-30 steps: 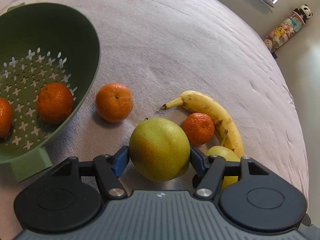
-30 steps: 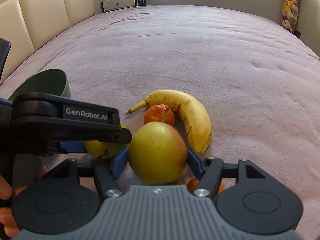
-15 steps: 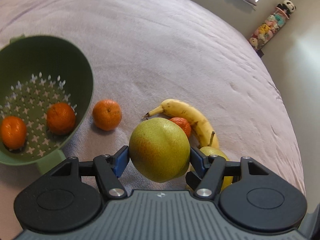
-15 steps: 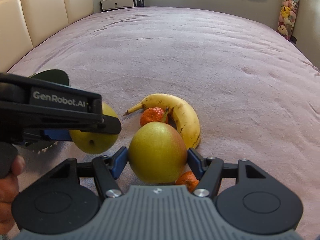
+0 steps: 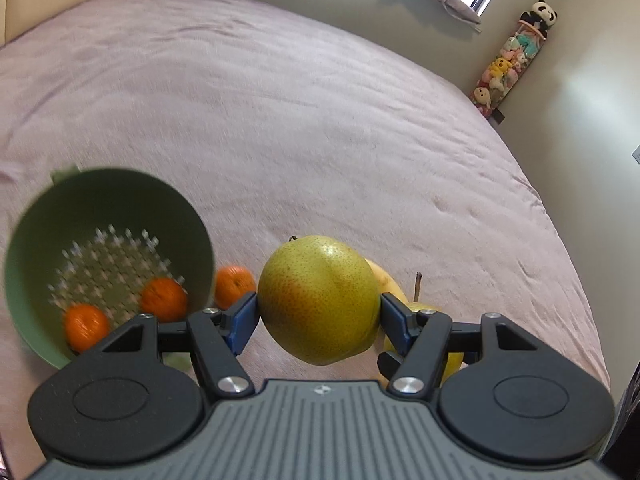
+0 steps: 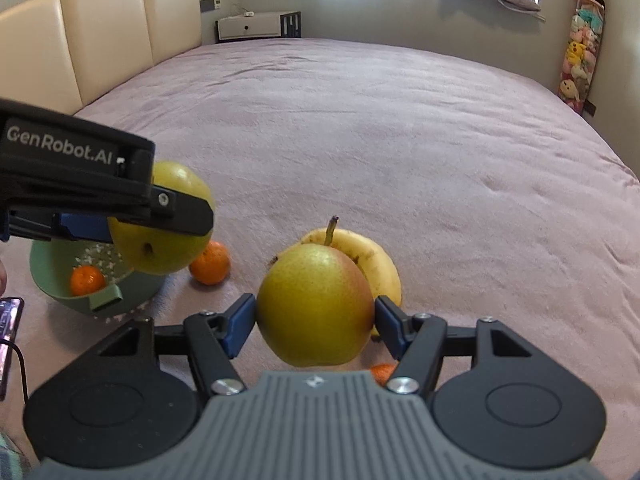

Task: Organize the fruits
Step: 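Carry both held pears toward the green colander, then lower both held pears into the colander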

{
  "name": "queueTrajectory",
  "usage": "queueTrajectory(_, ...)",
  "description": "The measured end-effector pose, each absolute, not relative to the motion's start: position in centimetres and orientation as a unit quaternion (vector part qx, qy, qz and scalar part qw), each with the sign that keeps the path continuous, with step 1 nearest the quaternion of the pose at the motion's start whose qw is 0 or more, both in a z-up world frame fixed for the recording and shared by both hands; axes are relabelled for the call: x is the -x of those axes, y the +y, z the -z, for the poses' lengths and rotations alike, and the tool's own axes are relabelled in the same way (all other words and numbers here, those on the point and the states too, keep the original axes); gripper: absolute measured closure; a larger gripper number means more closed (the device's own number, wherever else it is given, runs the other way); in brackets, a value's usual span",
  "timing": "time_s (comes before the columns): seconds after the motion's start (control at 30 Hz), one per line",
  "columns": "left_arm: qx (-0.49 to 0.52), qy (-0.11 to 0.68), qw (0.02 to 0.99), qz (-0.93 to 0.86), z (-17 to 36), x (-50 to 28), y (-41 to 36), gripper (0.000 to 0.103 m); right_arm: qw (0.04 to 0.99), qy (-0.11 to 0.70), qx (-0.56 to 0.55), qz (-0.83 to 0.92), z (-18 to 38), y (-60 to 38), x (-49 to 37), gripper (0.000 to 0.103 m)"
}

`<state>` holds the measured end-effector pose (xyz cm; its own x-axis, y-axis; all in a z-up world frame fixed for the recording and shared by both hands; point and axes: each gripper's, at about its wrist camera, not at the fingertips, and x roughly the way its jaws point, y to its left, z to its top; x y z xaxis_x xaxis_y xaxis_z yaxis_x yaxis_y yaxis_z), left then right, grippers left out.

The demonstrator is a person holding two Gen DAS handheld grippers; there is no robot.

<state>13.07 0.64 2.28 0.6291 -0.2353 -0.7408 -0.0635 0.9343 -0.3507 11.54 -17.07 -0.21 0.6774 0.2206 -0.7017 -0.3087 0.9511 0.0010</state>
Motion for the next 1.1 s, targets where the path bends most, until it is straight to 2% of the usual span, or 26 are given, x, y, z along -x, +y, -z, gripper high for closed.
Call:
queueTrajectory(0.27, 0.146, 0.412, 0.899, 0.030, -4.8, -12.6, 3.5, 0.028, 0.915, 0.347, 0.076, -0.189, -2.6, -14.0, -11.8, 0.041)
queueTrajectory(0.57, 0.138, 0.414, 0.900, 0.000, -5.2, -12.6, 7.9, 0.028, 0.900, 0.333, 0.117, -0.257, -4.1, -8.4, -12.8, 0.041)
queueTrajectory(1.1, 0.145, 0.459, 0.874, -0.068, -1.6, -14.5, 14.0, 0.028, 0.836, 0.363, 0.212, -0.352, -1.0, 0.6, -17.4, 0.041)
